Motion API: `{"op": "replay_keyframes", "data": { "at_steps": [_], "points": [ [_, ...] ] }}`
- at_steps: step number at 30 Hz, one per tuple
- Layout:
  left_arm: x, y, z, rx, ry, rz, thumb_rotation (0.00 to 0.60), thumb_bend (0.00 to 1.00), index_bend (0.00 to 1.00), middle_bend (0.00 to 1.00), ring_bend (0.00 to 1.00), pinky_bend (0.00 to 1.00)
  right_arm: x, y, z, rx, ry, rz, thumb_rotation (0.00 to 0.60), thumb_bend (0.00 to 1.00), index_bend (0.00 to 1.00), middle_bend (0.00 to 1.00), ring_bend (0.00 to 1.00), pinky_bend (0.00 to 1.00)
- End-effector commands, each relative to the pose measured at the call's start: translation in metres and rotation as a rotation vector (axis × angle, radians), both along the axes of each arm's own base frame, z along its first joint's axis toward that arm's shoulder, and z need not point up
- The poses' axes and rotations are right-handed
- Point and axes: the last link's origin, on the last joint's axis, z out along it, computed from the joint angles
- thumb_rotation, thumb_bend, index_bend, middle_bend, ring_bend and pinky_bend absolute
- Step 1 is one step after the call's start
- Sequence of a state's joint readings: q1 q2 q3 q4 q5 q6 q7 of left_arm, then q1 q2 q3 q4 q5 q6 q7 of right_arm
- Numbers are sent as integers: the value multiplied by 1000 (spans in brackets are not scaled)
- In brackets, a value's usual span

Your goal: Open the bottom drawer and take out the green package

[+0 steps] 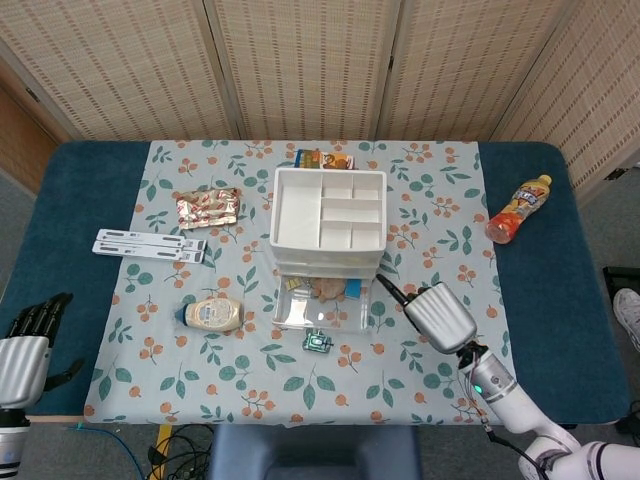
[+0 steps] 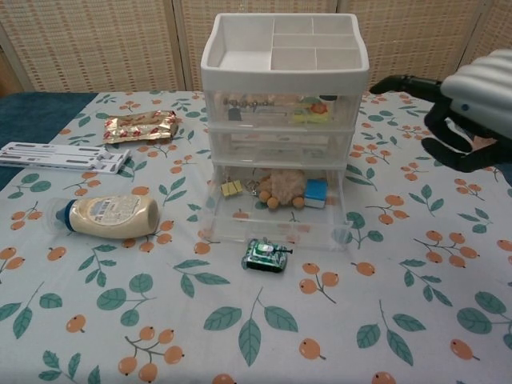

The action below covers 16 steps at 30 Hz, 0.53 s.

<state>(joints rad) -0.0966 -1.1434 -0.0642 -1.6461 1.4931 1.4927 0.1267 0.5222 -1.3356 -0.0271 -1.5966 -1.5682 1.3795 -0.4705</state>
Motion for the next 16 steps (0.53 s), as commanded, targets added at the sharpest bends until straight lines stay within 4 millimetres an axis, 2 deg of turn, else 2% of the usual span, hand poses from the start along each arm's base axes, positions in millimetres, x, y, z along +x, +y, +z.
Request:
{"op": "replay_keyframes", "data": {
  "at_steps": [1,4,6,8,10,13,16],
  "points": [
    [1,2,-1,0,1,-4,600,178,84,128,144,145,-32,18,32,-103,-9,-119,600,564,89,665,652,924],
    [3,5,-3,2,1,-12,600,177,84,128,143,145,-51,32,46,-146,-29,-200,600,564,89,563,549,777],
    [6,6,-4,4,-1,-20,600,177,84,128,142,145,-65,43,54,-147,-37,-270,600,564,89,469,445,633],
    [8,7,-6,3,-5,-28,600,177,84,128,141,145,-76,52,59,-136,-48,-335,600,564,61,327,282,415],
    [11,8,-7,2,-7,-37,600,177,84,128,140,145,-87,61,65,-119,-66,-404,600,564,21,212,154,260],
    [13,7,-10,-3,-10,-42,600,178,84,128,140,145,-100,72,73,-118,-94,-470,600,565,0,104,43,157],
    [15,6,-12,-6,-13,-47,600,177,84,128,140,145,-108,79,80,-134,-99,-494,600,565,0,77,0,115]
  ]
}}
